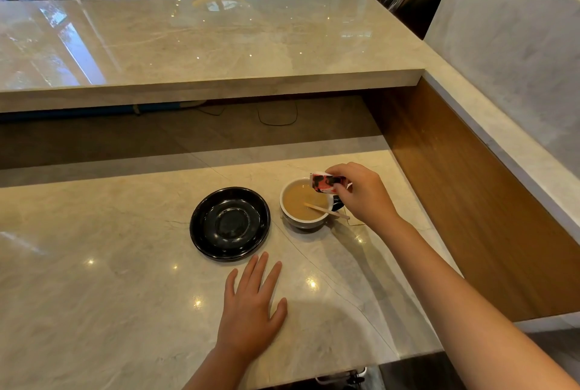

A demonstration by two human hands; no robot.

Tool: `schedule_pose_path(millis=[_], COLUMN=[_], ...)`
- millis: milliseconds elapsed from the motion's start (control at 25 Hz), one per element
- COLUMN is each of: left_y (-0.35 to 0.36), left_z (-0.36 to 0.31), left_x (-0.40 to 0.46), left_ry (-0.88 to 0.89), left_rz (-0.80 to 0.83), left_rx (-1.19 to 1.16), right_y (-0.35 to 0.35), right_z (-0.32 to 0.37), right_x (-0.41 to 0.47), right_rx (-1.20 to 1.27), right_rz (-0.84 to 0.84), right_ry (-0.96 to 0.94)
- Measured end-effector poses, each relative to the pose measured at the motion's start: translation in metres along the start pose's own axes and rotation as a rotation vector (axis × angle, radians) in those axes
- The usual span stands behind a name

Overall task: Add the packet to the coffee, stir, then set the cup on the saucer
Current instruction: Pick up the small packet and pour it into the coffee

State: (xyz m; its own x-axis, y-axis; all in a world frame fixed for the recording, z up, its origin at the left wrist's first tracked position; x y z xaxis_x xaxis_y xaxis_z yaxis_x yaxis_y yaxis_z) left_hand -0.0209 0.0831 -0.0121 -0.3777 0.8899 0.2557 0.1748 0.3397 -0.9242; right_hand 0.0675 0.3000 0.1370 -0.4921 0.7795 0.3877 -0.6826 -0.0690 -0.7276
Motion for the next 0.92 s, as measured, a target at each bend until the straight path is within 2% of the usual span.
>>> schedule_pose_path(millis=[240, 400, 600, 720, 840, 920], left_y=[-0.001, -0.001, -0.002, -0.003, -0.002, -0.001], left_z=[-0.001, -0.001, -0.001, -0.002, -0.002, -0.001], left_x=[0.0, 0.0, 0.0, 0.0, 0.0, 0.001], left_ry=[0.01, 0.012, 0.025, 0.032, 0.032, 0.026], left_rz=[-0.004, -0.002, -0.001, -0.002, 0.007, 0.013], left_rx=[-0.006, -0.003, -0.007, -0.009, 0.013, 0.033], right_y=[-0.005, -0.005, -0.007, -0.027, -0.051, -0.062], right_z=[-0.03, -0.041, -0.055, -0.078, -0.119, -0.141], right_x=[-0.014, -0.028, -0.044, -0.055, -0.078, -0.095], right_rx=[0.276, 0.586, 0.898, 0.895, 0.782, 0.66], right_rz=[-0.118, -0.158, -0.197, -0.271, -0.337, -0.314], right_ry=[0.359, 0.566, 0.731, 0.755, 0.811, 0.843])
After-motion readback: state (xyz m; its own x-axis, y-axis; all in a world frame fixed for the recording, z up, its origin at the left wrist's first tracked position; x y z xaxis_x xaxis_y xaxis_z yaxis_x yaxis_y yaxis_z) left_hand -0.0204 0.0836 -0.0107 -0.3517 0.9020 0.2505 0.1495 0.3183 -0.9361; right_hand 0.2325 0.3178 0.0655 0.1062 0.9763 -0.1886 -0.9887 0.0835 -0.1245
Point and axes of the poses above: each hand's wrist, its own x-axis towards the middle knuckle, its own y-axis out of the palm, z = x × y, the point moved 8 cm from there along x, towards the middle knuckle, and after that the axes turned 12 degrees about -z, right-handed, at the moved point
